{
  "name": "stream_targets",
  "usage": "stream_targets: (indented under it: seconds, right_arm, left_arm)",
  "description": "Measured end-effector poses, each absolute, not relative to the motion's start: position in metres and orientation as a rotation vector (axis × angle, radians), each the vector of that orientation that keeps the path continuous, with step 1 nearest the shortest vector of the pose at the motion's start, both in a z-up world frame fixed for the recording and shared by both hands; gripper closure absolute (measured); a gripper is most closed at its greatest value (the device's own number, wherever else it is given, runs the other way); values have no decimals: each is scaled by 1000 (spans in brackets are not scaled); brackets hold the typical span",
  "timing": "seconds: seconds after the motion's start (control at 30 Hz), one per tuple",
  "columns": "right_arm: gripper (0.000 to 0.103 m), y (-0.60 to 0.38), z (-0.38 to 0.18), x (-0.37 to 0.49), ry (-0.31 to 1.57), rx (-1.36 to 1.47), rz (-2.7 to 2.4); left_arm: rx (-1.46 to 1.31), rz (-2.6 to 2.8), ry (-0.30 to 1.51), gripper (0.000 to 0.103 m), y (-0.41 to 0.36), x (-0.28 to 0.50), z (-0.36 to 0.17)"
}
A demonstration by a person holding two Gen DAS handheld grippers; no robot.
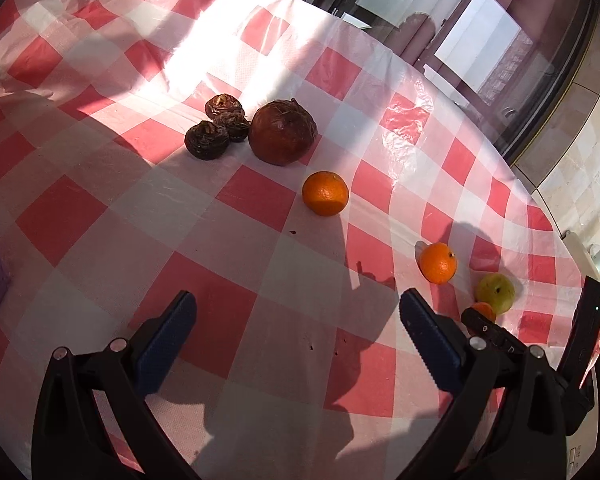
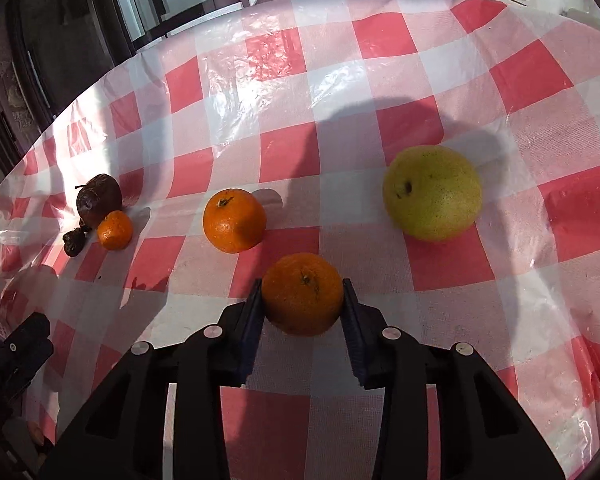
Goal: Organize fruits
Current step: 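Grasp an orange with the right gripper while the left grasps another orange, then carry both held oranges over the white box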
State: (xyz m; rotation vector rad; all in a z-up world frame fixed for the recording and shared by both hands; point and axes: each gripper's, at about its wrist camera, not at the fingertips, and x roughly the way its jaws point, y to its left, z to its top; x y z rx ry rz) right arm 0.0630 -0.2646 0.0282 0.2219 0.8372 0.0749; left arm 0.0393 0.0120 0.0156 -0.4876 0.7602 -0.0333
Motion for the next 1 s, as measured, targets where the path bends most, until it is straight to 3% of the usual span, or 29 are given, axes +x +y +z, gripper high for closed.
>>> stream_targets:
  seconds: [0.23,0.33,0.43,0.6,1.0]
  right_arm:
    - [65,-285,25,48,812,376,123]
    - [65,-286,24,49,814,400,151]
    - [65,-288,24,47,805,418,164]
    - [65,-288,24,46,798,426,180]
    - [65,-288,23,46,802,433,200]
  left_arm:
    - [-390,3,826,18,-13,126,13]
    - [-309,13,838,33,-26,151,12]
    - [-205,57,862,61,-36,160,12]
    - [-155,30,863,62,-37,133,14]
    - [-124,-29,753,62,-29,-17,34]
